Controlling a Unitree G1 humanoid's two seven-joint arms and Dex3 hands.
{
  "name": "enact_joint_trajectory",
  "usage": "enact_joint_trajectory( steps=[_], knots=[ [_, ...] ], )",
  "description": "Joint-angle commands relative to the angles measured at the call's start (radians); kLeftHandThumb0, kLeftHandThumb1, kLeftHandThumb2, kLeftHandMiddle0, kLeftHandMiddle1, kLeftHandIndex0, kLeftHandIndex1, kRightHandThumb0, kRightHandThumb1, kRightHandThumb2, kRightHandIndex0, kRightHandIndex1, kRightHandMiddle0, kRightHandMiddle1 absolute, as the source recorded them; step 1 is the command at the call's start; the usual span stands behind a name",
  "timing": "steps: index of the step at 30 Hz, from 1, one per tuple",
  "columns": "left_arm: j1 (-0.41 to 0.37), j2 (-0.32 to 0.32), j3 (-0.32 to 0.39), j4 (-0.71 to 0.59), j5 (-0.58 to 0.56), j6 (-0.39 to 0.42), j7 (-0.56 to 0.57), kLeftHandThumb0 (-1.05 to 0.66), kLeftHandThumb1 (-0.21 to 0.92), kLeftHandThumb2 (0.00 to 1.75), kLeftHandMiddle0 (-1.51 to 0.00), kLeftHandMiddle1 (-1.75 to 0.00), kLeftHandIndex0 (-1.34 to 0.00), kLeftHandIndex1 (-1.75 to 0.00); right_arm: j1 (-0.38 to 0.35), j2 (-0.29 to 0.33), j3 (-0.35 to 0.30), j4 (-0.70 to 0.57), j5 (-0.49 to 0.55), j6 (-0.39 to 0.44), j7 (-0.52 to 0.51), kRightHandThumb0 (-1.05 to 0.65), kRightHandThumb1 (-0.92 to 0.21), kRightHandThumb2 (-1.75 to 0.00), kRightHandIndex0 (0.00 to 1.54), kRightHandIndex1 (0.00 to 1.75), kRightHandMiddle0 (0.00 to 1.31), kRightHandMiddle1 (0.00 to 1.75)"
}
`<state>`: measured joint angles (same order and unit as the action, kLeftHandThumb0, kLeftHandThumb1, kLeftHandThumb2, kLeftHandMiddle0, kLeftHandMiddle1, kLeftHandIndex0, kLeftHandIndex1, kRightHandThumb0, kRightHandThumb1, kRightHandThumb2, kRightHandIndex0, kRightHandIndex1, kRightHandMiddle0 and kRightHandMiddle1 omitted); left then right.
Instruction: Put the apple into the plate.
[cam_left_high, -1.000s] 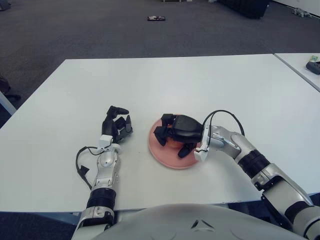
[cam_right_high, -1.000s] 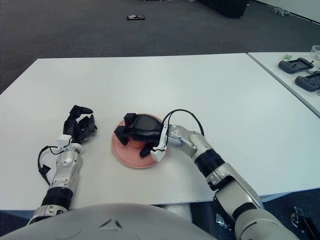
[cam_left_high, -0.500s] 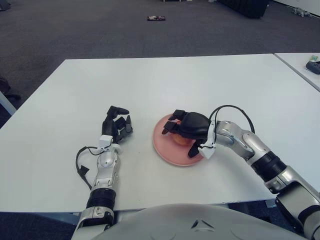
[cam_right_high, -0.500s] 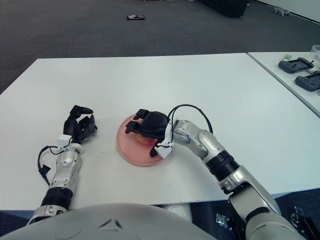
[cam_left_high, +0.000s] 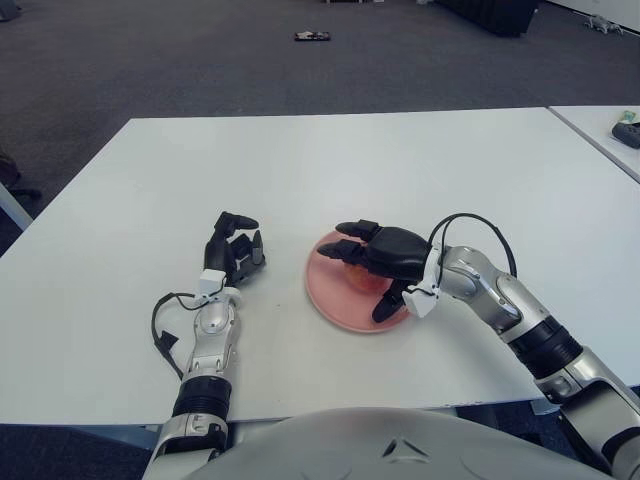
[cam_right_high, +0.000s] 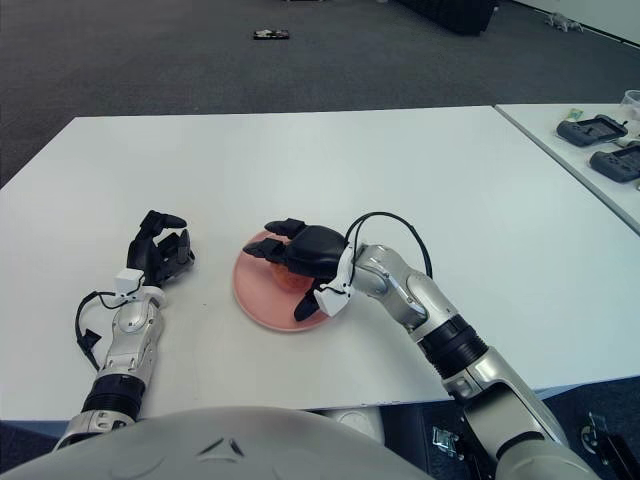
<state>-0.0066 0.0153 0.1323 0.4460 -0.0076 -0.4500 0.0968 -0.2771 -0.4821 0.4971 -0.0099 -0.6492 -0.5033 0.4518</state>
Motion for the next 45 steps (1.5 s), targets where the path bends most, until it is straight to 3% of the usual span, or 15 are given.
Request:
enact_joint_trajectory(
  steps=[1,13,22,32,34,37,39,45],
  knots=[
    [0.036,-0.003,-0.001,0.036,-0.001,0.044,-0.001,-0.41,0.56,1.02,-0.96,-1.75,-0.43,-1.75,-0.007,-0.009,-0.025,0.009,0.04,-0.017,-0.009,-0.77,-0.69,-0.45,0.0,0.0,0.0,0.0],
    [0.033,-0.002,-0.002,0.041,0.002,0.034,-0.001,-0.41,0.55,1.02,-0.98,-1.75,-0.43,-1.75,0.009,-0.01,-0.092,0.026,0.094,-0.042,-0.069,-0.84,-0.69,-0.44,0.0,0.0,0.0,0.0],
    [0.031,-0.001,-0.001,0.05,0.01,0.027,0.007,-0.41,0.54,1.05,-1.0,-1.75,-0.44,-1.75,0.021,0.002,-0.162,0.013,0.16,-0.076,-0.133,-0.92,-0.82,-0.3,0.0,0.0,0.0,0.0],
    [0.025,-0.004,0.003,0.07,0.005,0.008,-0.001,-0.41,0.55,1.03,-0.96,-1.75,-0.43,-1.75,0.054,0.076,-0.241,0.005,0.217,-0.09,-0.258,-0.91,-0.92,-0.31,0.0,0.0,0.0,0.0],
    [0.022,-0.004,0.004,0.077,-0.001,0.004,-0.006,-0.41,0.55,1.03,-0.96,-1.75,-0.43,-1.75,0.074,0.119,-0.267,0.013,0.251,-0.081,-0.306,-0.9,-0.92,-0.32,0.0,0.0,0.0,0.0],
    [0.018,-0.007,0.005,0.087,-0.003,-0.001,-0.006,-0.41,0.55,1.03,-0.96,-1.75,-0.43,-1.75,0.097,0.185,-0.305,0.03,0.292,-0.082,-0.383,-0.79,-0.8,-0.49,0.0,0.0,0.01,0.02],
    [0.016,-0.008,0.003,0.09,-0.001,-0.001,-0.002,-0.41,0.54,1.04,-0.96,-1.75,-0.44,-1.75,0.095,0.213,-0.33,0.066,0.278,-0.1,-0.447,-0.68,-0.67,-0.68,0.04,0.02,0.0,0.19],
    [0.012,-0.012,0.001,0.097,-0.001,0.0,-0.001,-0.41,0.54,1.04,-0.97,-1.75,-0.44,-1.75,0.058,0.259,-0.373,0.207,0.215,-0.17,-0.622,-0.54,-0.58,-0.86,0.17,0.1,0.0,0.56]
  ],
)
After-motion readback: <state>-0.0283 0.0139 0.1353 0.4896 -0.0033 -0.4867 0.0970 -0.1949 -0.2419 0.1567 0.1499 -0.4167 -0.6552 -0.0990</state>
